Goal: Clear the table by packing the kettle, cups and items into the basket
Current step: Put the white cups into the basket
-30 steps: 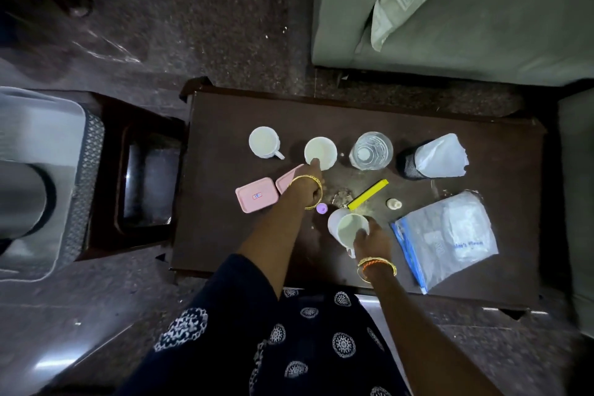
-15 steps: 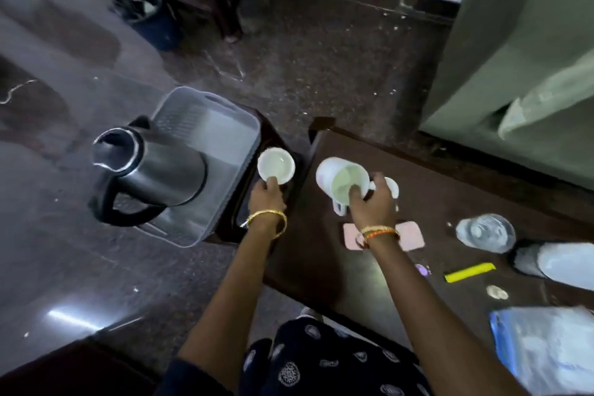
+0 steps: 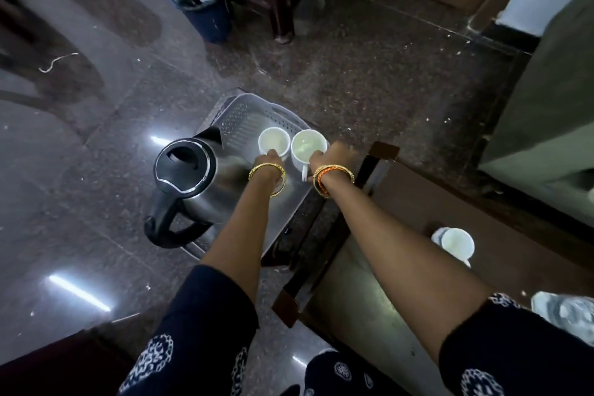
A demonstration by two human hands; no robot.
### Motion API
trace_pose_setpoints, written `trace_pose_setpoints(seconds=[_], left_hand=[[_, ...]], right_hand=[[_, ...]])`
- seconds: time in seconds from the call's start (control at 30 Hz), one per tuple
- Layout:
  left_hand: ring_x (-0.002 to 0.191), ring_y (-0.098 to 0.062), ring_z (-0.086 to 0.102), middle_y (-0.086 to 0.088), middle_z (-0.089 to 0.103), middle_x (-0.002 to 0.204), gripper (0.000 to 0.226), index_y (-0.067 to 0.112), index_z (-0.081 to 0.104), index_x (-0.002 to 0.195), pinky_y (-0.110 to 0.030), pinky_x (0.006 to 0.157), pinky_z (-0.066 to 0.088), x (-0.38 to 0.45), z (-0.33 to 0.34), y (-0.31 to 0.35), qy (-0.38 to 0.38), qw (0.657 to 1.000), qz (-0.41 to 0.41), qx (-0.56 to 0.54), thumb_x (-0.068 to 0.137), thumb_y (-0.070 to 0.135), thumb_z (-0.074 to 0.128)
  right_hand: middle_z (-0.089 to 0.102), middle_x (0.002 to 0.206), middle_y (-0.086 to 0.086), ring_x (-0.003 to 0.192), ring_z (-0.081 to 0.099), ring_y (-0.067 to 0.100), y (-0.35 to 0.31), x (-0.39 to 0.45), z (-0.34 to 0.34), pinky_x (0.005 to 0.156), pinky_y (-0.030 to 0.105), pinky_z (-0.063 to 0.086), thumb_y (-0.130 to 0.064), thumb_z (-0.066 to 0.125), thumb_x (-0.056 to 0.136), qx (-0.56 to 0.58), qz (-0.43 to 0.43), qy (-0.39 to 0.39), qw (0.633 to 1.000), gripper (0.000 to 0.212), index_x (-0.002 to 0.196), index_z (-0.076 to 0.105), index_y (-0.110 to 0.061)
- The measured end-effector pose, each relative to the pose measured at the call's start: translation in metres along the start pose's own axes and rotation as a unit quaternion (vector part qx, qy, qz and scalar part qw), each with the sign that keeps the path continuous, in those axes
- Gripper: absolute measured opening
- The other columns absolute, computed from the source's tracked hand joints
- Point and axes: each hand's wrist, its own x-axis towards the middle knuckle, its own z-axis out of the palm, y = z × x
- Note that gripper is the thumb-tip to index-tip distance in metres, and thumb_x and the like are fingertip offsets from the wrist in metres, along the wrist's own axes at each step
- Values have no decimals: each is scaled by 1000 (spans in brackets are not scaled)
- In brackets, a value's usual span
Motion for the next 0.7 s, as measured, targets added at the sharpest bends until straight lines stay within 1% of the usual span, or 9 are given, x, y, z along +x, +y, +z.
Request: trace_pose_setpoints(seconds=[0.07,0.1,0.17,0.23,0.3,0.4,0.5,0.6,0.7], left_hand=[[126,-34,51,-22,49,139,46,-3,44,134,-31,91,48,8,0,2,-28,999,4,38,100,23,29],[127,-34,50,-22,49,140,45,-3,43,135,-30,88,47,12,1,3,-38,997,8,68,100,22,28],[129,-35,47,-24,46,141,44,-5,42,135,-32,96,44,19,1,5,-42,990,9,131,101,19,26],[129,-38,45,-28,44,140,41,-7,41,132,-38,104,38,25,0,8,-23,982,15,186,100,15,28],[127,-40,47,-30,47,137,39,-7,43,130,-41,104,38,29,-1,11,-8,977,29,209,97,11,37],[126,-38,49,-26,51,136,39,-6,46,130,-39,103,40,29,-1,17,-22,978,38,206,97,13,42],[126,-38,50,-24,50,137,43,-6,42,132,-39,103,41,26,1,16,-5,991,26,129,99,21,36],[129,-39,46,-26,46,140,47,-5,34,134,-42,105,39,24,4,12,38,996,18,81,99,27,36],[131,-38,42,-26,42,142,45,-4,31,134,-41,105,34,13,6,10,41,995,19,89,100,25,35]], right_hand=[[63,119,26,109,61,38,-3,5,10,88,39,51,-18,59,83,-44,6,13,999,41,117,56,6],[62,120,25,110,61,36,-4,7,13,88,38,51,-18,60,84,-54,17,15,998,42,119,55,6],[61,123,23,112,61,33,-6,12,20,89,36,51,-17,61,85,-57,43,9,997,44,121,53,5],[60,125,21,113,61,33,-9,15,24,89,36,51,-16,61,85,-50,68,2,996,44,122,51,4],[60,125,21,113,61,32,-10,13,28,87,36,51,-15,60,87,-47,81,-1,996,41,122,49,3],[58,125,23,112,60,37,-10,6,33,87,40,51,-9,61,87,-23,83,20,996,40,120,41,3],[57,125,27,111,59,42,-8,3,37,88,45,50,-7,53,91,-13,80,47,996,34,120,37,1],[58,123,29,110,60,43,-4,3,33,86,45,51,-6,48,92,-59,35,53,996,28,118,42,4],[63,116,27,106,62,41,3,2,19,84,45,52,-10,55,89,-93,-20,55,994,27,113,53,2]])
